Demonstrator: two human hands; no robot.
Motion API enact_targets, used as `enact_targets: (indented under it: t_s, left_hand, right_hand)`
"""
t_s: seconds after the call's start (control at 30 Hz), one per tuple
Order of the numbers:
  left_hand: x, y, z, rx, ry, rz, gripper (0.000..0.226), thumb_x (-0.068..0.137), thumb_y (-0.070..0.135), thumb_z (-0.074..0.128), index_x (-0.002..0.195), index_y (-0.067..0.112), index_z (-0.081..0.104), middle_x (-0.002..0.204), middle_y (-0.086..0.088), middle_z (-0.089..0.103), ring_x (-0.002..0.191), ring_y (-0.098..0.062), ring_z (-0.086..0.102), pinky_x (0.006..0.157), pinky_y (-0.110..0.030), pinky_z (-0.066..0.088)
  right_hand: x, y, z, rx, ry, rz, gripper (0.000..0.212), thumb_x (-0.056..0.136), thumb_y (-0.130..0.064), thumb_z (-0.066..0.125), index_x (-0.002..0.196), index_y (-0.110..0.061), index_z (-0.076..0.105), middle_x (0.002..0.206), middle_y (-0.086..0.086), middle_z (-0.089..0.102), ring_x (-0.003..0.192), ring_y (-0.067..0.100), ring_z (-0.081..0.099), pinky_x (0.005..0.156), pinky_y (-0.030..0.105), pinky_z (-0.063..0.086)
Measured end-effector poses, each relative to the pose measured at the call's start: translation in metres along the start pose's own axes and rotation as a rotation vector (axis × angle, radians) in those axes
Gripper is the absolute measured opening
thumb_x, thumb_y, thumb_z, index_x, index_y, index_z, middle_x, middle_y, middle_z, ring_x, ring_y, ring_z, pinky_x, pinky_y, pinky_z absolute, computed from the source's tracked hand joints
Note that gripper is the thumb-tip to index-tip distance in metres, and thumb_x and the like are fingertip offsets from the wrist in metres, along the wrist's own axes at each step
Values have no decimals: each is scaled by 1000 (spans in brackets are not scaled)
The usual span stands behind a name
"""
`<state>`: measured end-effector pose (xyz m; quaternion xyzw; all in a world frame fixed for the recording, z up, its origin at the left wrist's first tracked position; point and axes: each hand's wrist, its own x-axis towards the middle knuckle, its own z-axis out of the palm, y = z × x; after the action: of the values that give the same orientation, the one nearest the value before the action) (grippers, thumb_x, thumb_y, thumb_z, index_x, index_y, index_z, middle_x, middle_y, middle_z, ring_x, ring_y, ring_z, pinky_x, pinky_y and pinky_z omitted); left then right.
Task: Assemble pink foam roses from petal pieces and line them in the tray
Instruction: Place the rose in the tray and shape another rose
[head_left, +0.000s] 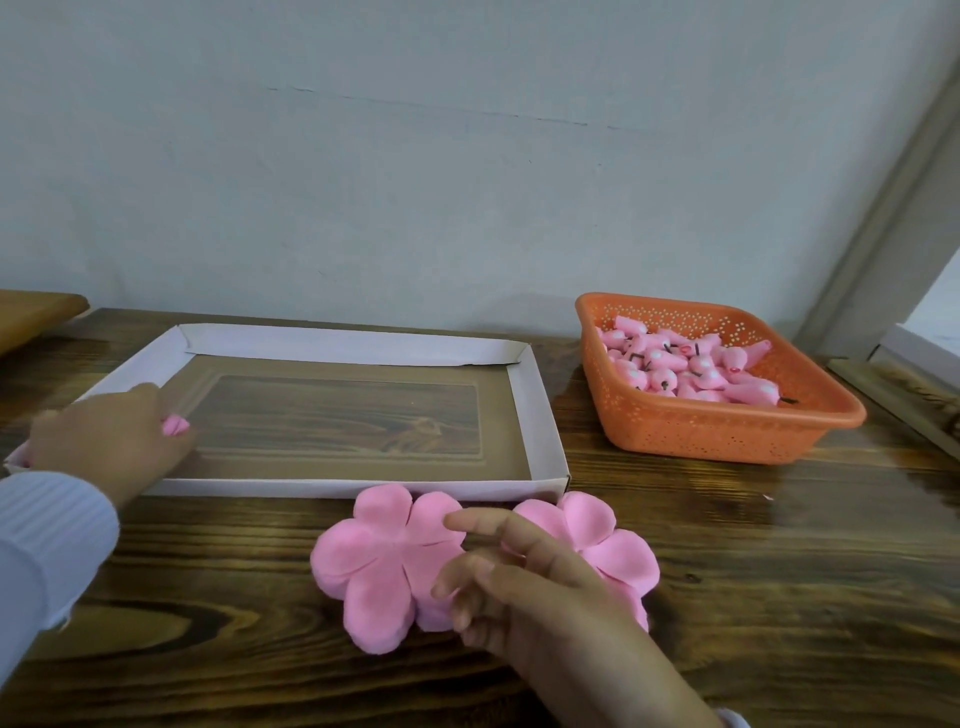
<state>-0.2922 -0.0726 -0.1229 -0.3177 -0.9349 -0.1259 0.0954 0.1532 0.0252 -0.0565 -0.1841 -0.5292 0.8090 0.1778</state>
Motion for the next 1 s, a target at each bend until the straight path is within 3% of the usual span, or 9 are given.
enact_targets:
  t_s: [0.13,0.23,0.33,0.47,0.6,0.7,0.8,0.9,1.0]
  left_hand:
    - [13,-18,16,21,38,23,32,67,33,77,60,24,47,49,1,49,43,-19,49,48,-29,41]
    - [29,-28,31,92,-22,21,23,66,39,70,64,19,58,51,1,51,47,-16,51,52,-33,47]
    - [37,-30,35,184,-69,-32,29,67,43,73,60,23,54,52,2,49,49,-14,49,50,-30,44]
    - [24,-13,20,109,-122,-69,29,76,38,73,61,20,57,59,-4,56,58,-19,56,62,-37,50]
    - [-3,20,-18,138,-71,-71,49,81,60,47,70,15,62,63,-4,59,61,-21,57,66,-35,52]
    - [-32,70,-68,221,-116,32,47,91,58,35,100,18,57,91,-4,63,83,-20,59,84,-38,51]
    - [-82,127,-118,-211,-162,80,36,89,56,50,88,21,57,81,1,63,70,-15,56,66,-31,46]
    - [-147,172,-153,-710,-424,422,35,74,59,67,71,24,64,64,9,63,58,-5,55,57,-19,43]
    - [-197,197,-164,-994,-558,641,26,76,51,63,74,25,62,62,8,64,52,-8,54,54,-15,42]
  right_hand:
    - [0,0,0,-8,-7,5,34,77,-13,59,111,-11,63,81,10,69,64,15,61,62,23,48]
    - [-1,-1,0,-23,-10,5,34,77,-13,59,111,-10,63,81,9,69,65,15,61,63,23,48]
    - [-1,-2,0,-32,-9,6,34,77,-14,58,111,-10,62,81,9,69,65,14,61,64,23,47]
    - [-2,-2,-1,-37,-2,-7,34,78,-15,58,111,-10,63,83,8,70,66,13,61,64,23,48]
    - [-4,-8,-3,-25,64,-82,22,85,-7,62,106,-10,68,83,11,69,64,14,59,60,23,49]
    - [-3,-15,-10,20,270,-180,25,90,8,51,104,-7,65,76,14,66,56,14,55,52,22,46]
    - [-3,-25,-22,34,482,-291,27,88,11,48,97,-8,64,70,13,63,55,12,56,51,19,47]
    - [-4,-31,-31,56,594,-320,26,91,6,49,88,-14,66,66,7,62,57,11,57,53,20,48]
    - [-1,-30,-35,66,627,-285,23,92,3,50,88,-14,65,65,4,64,57,11,56,57,24,46]
